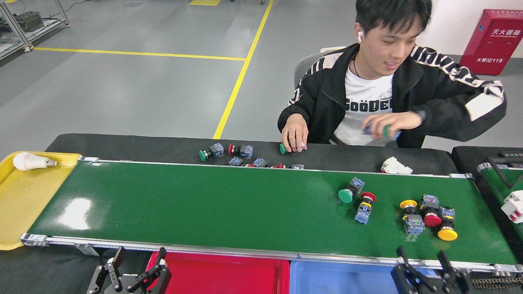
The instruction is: Pick switch part from conveyor to tray
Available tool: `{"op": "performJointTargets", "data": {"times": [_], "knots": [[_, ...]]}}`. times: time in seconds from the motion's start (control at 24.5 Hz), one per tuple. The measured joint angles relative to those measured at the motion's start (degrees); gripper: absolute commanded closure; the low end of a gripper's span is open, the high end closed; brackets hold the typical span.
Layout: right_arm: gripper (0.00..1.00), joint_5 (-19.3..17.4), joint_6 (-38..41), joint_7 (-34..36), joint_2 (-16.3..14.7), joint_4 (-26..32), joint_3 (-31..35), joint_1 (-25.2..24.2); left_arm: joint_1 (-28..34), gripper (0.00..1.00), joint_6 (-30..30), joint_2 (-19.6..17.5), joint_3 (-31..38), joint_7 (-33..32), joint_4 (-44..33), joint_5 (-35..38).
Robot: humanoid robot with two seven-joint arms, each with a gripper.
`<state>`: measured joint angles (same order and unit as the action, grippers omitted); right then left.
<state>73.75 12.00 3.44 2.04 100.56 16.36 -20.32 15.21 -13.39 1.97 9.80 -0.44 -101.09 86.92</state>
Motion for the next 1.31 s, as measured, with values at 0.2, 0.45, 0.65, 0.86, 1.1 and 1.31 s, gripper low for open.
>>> {"op": "performJointTargets", "data": {"times": [0.2,0.45,0.65,0.86,1.1,1.31], "knots": [[0.02,1.3,-0.4,-2.4,0.9,-0.2,-1.5,3.7,0.0,0.00,0.0,0.0,-0.2,0.2,0.0,0.0],[0.05,6.3,-9.5,-7.5,1.7,-6.6,-11.4,11.9,0.4,0.00,-0.1,-0.1,-0.3,0.2,0.0,0.0],[0.16,6.4,-18.8,-8.7,1.5,-15.1,-17.7,21.3,0.4,0.00,-0.6,-1.0,-0.8,0.2,0.0,0.0],[0.68,6.2,-21.5,-9.7,1.1,-19.4,-22.8,24.9,-1.3,0.00,-1.8,-1.0,-4.0,0.4,0.0,0.0],[0.83,5.7,-19.4,-10.5,-0.1,-19.3,-25.0,25.2,-8.8,0.00,-3.3,-1.3,-11.6,-0.2,0.5,6.1],[0.83,4.4,-14.0,-10.7,-0.1,-11.1,-27.3,20.8,-12.9,0.00,-3.6,-0.7,-15.4,-1.1,7.6,9.1]]}}
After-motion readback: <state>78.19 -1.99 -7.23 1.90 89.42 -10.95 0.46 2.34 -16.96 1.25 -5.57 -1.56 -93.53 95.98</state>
